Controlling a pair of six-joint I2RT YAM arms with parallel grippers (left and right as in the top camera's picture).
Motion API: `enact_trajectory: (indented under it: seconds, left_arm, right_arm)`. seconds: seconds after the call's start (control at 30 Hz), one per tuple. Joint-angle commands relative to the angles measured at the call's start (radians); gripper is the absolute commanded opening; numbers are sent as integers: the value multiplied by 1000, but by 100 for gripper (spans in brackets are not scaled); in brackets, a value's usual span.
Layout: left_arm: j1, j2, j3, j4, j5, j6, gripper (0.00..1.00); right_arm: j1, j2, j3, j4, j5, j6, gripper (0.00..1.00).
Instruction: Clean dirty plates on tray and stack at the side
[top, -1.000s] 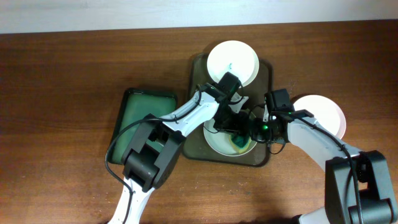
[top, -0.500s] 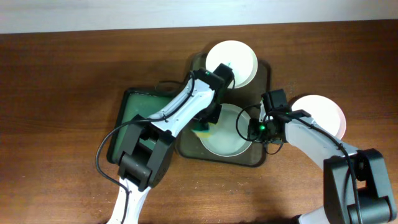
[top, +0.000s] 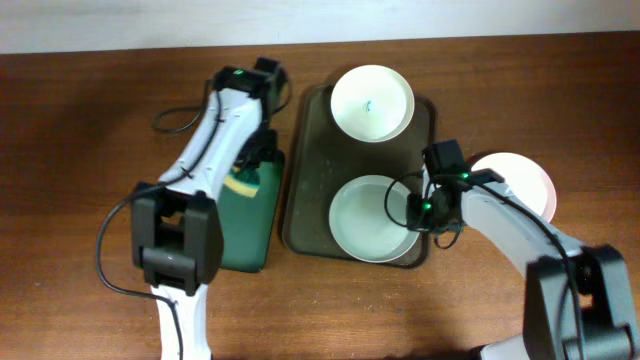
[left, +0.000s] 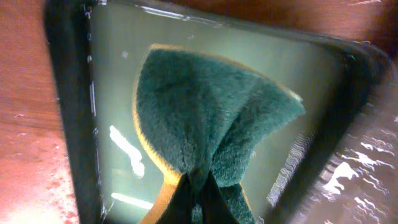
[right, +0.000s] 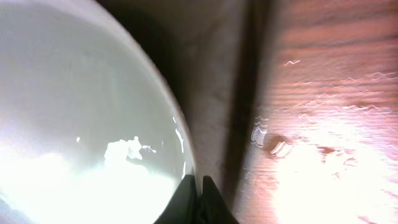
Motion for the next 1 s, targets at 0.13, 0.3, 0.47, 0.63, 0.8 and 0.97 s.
enact_trajectory:
  seconds: [0.13, 0.3, 0.47, 0.63, 0.8, 0.97]
  left_arm:
    - [121, -21, -175, 143, 288, 129, 0]
    - [129, -71, -175, 147, 297, 139, 0]
    - [129, -108, -175, 120, 296, 139, 0]
    - [129, -111, -175, 122, 296, 142, 0]
    - [129, -111, -175, 121, 293, 142, 0]
    - [129, -111, -175, 125, 293, 142, 0]
  right_arm:
    - [64, -275, 99, -64, 439, -6, 4]
    - [330, -304, 99, -113, 943, 19, 4]
    - [576, -304, 99, -143, 1299, 45, 4]
    - [684, -304, 99, -141, 1382, 45, 4]
    - [686, -304, 99, -141, 1382, 45, 4]
    - [686, -304, 99, -140, 1382, 45, 4]
